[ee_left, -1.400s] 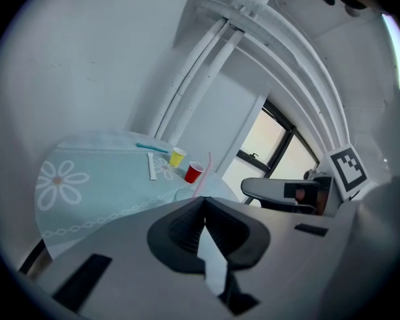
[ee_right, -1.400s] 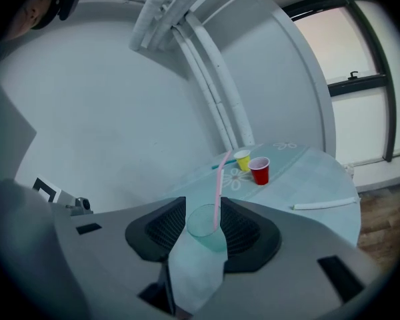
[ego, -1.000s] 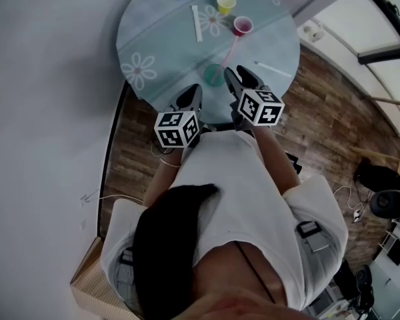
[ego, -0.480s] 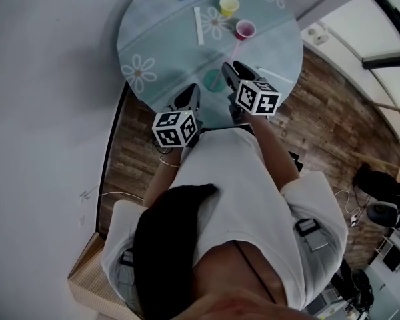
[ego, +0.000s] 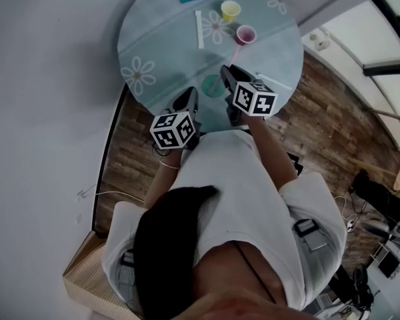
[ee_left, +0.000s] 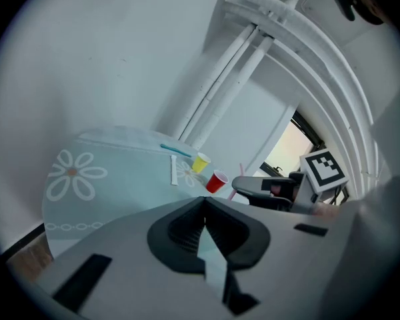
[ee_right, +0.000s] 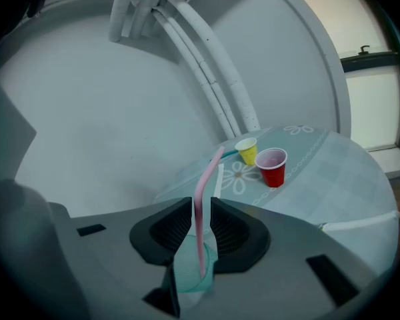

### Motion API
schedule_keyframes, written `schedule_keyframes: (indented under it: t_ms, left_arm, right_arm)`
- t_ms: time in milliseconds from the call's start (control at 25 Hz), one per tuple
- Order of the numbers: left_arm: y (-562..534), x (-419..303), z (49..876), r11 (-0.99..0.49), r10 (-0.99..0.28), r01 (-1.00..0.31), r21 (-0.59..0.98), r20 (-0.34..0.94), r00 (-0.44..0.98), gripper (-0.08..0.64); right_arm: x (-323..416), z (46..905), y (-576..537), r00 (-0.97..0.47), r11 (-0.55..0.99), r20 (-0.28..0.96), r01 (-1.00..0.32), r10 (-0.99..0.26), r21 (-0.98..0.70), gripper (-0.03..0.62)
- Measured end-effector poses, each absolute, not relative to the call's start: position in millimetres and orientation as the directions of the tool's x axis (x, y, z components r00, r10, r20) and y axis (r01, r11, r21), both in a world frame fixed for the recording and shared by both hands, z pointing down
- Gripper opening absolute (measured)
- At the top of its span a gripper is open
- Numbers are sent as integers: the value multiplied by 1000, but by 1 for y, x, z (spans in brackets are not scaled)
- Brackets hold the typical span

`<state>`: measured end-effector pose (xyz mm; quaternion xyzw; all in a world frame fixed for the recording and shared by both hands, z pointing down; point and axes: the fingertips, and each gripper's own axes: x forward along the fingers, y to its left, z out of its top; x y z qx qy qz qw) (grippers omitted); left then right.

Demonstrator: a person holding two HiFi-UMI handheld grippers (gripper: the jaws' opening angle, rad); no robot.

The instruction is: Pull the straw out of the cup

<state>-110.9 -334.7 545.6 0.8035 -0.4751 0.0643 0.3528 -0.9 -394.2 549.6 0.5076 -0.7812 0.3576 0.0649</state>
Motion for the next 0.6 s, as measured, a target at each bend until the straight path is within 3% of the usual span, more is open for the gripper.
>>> schedule_keyframes:
  t_ms: [600]
  left_arm:
    - [-329,-113,548,-292,-721,-820,492,450,526,8]
  right_arm:
    - [-4,543,-393,-500,260,427,-823,-753,-506,49]
